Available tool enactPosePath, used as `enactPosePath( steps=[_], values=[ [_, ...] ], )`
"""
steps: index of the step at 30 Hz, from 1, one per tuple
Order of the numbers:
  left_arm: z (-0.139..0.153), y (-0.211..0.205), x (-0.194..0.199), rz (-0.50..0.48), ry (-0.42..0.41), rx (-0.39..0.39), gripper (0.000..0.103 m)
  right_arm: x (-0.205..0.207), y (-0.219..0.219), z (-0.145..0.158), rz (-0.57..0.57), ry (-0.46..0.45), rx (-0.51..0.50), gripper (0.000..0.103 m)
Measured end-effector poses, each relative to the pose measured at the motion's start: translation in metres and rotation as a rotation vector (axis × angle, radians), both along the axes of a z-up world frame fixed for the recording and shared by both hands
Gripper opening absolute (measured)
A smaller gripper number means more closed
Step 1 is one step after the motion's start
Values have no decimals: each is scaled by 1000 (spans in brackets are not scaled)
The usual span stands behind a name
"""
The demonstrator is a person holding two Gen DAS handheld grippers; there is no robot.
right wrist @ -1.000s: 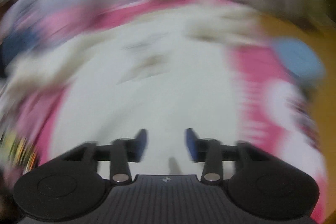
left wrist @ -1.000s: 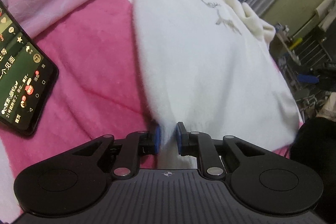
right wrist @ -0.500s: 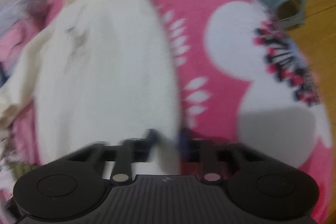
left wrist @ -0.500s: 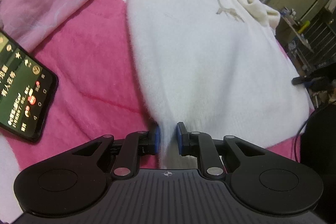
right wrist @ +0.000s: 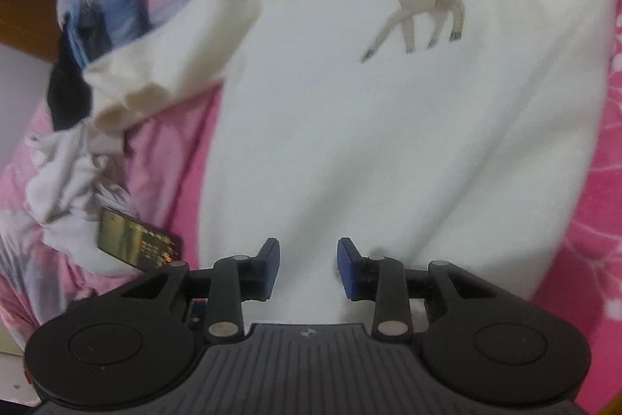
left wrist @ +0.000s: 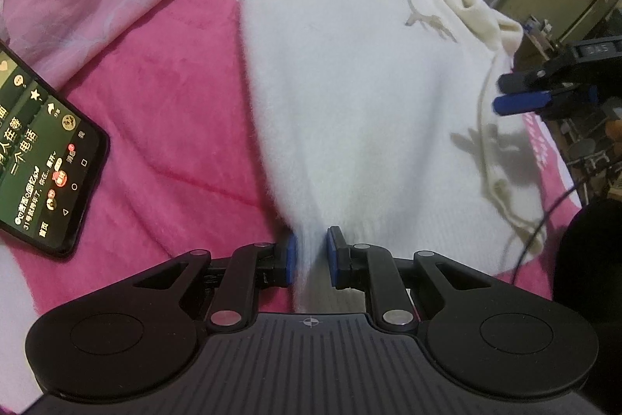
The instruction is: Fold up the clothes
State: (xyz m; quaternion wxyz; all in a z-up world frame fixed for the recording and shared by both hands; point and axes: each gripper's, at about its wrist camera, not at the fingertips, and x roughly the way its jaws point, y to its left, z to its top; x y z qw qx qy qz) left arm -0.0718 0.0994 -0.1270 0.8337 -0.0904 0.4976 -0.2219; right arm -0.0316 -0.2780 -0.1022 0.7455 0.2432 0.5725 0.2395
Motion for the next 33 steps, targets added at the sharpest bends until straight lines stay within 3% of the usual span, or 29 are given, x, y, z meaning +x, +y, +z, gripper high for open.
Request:
enactPosePath(
  steps=[3, 6, 10, 18, 21, 23, 27, 33],
  values=[
    [-2, 1, 1, -2, 7, -11, 16, -4, -27, 5, -88, 3, -46, 36],
    [-3, 3, 1, -6, 9, -20, 16, -14, -39, -2, -103, 47, -116, 36],
    [-3, 5, 0, -1, 5, -30, 16, -25, -27, -19, -66, 127, -160, 36],
    [-3, 8, -1, 1, -3, -45, 16, -8, 10, -27, -112, 120, -249, 50],
    [-4, 9, -2, 0, -9, -55, 16, -8, 20, -31, -109, 113, -305, 50],
    [-5, 11, -3, 0, -14, -64, 15, -11, 21, -31, -123, 94, -322, 43],
    [-6, 12, -6, -3, -32, -74, 15, -20, 14, -32, -144, 66, -344, 10],
    [-6, 14, -7, 1, -38, -86, 14, -32, 4, -18, -183, 56, -326, 8]
  ],
)
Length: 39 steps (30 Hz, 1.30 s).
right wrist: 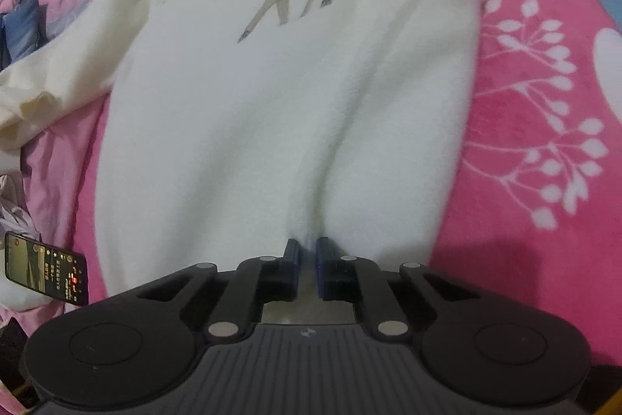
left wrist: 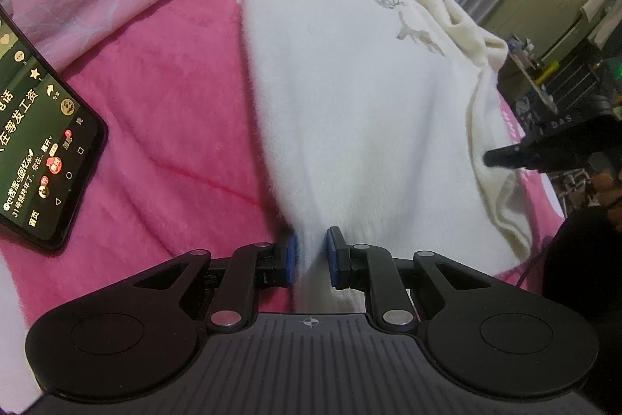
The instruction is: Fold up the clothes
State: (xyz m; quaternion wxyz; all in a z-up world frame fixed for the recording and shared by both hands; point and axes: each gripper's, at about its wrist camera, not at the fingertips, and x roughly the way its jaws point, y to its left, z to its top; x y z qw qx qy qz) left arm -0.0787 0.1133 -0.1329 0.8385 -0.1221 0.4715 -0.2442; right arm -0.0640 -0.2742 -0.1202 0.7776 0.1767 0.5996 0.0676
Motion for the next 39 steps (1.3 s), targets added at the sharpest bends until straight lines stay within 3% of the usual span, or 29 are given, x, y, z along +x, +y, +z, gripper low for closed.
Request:
enactPosePath(
  steps=[3, 6, 9, 13, 17, 24, 29, 32, 35, 39],
  values=[
    [1, 0, -2, 6, -5, 6, 9, -9, -3, 17, 42, -8, -83, 8],
    [4, 3, -4, 24, 5, -18, 6, -21, -14, 44, 129, -6, -258, 7],
    [7, 7, -4, 29, 18, -42, 6, -27, -35, 63, 174, 61, -415, 7],
    [4, 5, 0, 8, 50, -43, 6, -26, -56, 61, 150, 163, -470, 7],
    [4, 3, 2, -5, 49, -23, 6, -18, -73, 58, 39, 225, -423, 8],
    [5, 3, 1, -20, 56, -4, 6, -4, -75, 103, 44, 95, -490, 10],
    [15, 7, 1, -98, 76, 55, 9, 6, -67, 110, 90, 27, -464, 10],
    [30, 18, -3, -90, 66, 78, 9, 3, -58, 100, 118, -19, -389, 10],
    [49, 27, -8, -64, -1, 118, 10, 9, -43, 82, 156, -67, -314, 10],
    [64, 16, 4, -53, -102, 112, 10, 38, -17, 59, 180, -149, -270, 10]
  ],
)
